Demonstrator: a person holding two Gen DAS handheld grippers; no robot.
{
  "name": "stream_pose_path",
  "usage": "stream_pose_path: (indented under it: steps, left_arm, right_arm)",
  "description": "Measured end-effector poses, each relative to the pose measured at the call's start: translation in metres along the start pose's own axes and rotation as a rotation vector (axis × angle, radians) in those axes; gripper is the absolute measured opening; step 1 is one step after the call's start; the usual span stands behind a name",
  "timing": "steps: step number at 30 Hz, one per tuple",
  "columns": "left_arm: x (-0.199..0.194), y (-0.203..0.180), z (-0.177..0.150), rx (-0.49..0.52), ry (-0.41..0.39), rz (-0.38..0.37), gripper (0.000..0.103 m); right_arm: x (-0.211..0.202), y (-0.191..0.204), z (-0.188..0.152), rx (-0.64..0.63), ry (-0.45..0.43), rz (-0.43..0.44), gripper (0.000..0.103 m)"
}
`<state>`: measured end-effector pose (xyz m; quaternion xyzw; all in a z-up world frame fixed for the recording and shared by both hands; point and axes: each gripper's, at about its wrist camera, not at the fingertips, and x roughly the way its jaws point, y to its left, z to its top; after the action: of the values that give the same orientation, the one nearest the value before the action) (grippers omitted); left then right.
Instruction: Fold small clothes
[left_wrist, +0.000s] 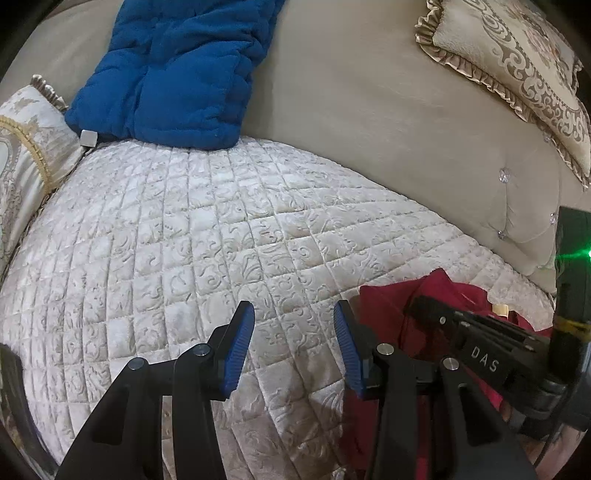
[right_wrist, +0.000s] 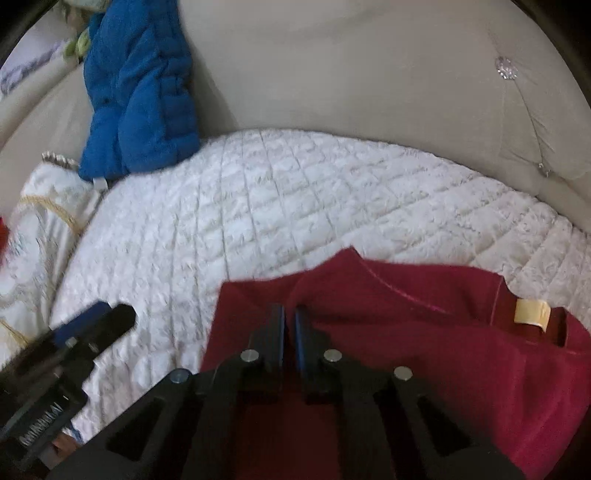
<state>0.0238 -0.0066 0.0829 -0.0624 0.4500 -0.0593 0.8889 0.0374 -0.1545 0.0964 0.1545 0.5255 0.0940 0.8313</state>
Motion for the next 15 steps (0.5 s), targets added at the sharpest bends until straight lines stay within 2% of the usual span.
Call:
stream_pose_path:
  steps: [6, 8, 10, 12, 13, 15]
  left_arm:
    - [0.002, -0.003, -0.001, 0.008, 0.003, -0.013, 0.022]
    - [0.002, -0.004, -0.001, 0.013, 0.001, -0.018, 0.022]
    - [0.0, -0.005, -0.002, 0.017, -0.004, -0.027, 0.022]
    - [-0.001, -0.007, -0.003, 0.021, -0.005, -0.035, 0.022]
    - [-0.001, -0.008, -0.004, 0.024, -0.004, -0.04, 0.022]
    - [-0.002, -0.009, -0.005, 0.027, 0.001, -0.05, 0.022]
  right_arm:
    - [0.019, 0.002, 0.002, 0.012, 0.017, 0.024, 0.005]
    - [0.007, -0.005, 0.0, 0.052, -0.009, 0.089, 0.012]
    - [-0.011, -0.016, -0.004, 0.1, -0.026, 0.152, 0.024]
    - [-0.029, -0.022, -0.01, 0.097, -0.055, 0.136, 0.046]
    - [-0.041, -0.026, -0.016, 0.074, -0.073, 0.101, 0.051]
    - [-0.061, -0.035, -0.028, 0.032, -0.088, 0.035, 0.052]
